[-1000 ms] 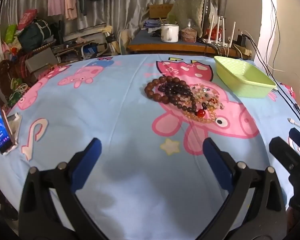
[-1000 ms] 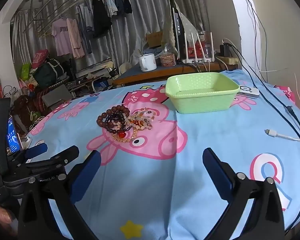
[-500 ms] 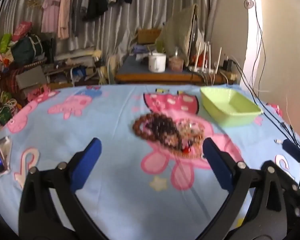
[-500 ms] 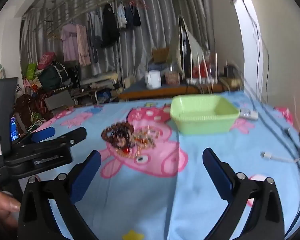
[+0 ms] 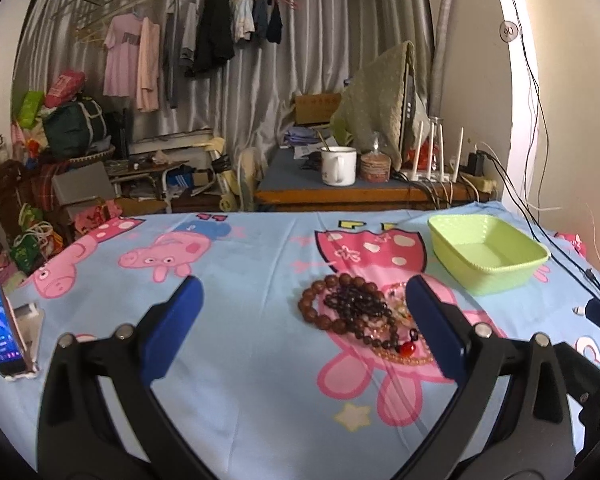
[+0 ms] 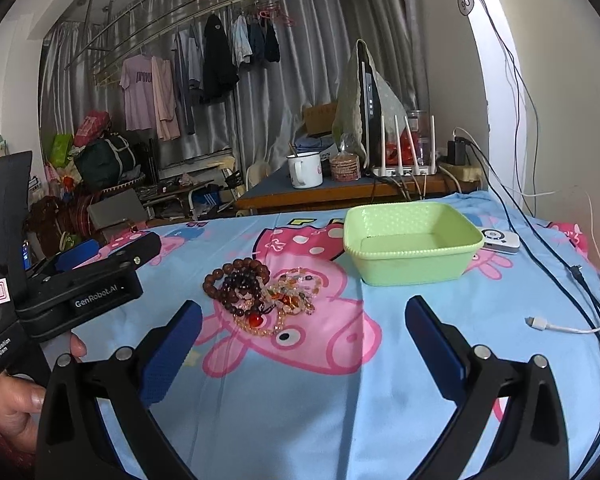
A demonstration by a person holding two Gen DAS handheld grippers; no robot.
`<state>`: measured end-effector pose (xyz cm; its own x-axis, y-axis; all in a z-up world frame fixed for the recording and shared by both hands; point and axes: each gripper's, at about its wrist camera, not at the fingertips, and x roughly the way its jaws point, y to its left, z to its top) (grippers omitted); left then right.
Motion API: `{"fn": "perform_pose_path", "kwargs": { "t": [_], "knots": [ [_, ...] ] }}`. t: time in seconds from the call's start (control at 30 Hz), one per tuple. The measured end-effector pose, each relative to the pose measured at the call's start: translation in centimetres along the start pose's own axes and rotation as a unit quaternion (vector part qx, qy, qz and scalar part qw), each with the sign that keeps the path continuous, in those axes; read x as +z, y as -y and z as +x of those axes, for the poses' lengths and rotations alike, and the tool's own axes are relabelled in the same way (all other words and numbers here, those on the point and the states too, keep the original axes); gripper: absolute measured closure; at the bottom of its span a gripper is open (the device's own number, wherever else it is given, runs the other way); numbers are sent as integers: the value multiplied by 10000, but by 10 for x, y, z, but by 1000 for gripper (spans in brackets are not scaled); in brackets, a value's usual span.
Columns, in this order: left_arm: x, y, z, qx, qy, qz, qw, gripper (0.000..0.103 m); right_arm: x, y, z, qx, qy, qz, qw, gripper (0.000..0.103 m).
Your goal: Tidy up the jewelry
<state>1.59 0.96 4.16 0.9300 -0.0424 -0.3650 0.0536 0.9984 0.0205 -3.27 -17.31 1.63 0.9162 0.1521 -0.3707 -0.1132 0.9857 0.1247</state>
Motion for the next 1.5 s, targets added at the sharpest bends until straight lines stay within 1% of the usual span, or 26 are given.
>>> {"fn": "perform_pose_path", "kwargs": {
  "t": [0.23, 0.43, 0.7, 1.17, 1.5],
  "knots": [
    [6, 1, -6, 115, 242, 105, 9996, 6, 7, -3, -2, 27, 130, -22, 9999, 29],
    [7, 0, -9, 124, 272, 109, 9995, 6, 7, -2, 3, -11, 40, 11, 10000, 29],
    [10, -1, -12, 132, 366, 75, 9992, 6, 7, -2, 5, -20, 36, 14, 10000, 29],
    [12, -3, -13, 162, 399, 59, 9991, 6, 10, -11, 7, 4, 85, -75, 9999, 30],
    [10, -16, -7, 244, 360, 2, 9991, 6, 9, -13, 11, 26, 12, -112, 9999, 31]
  ]
}}
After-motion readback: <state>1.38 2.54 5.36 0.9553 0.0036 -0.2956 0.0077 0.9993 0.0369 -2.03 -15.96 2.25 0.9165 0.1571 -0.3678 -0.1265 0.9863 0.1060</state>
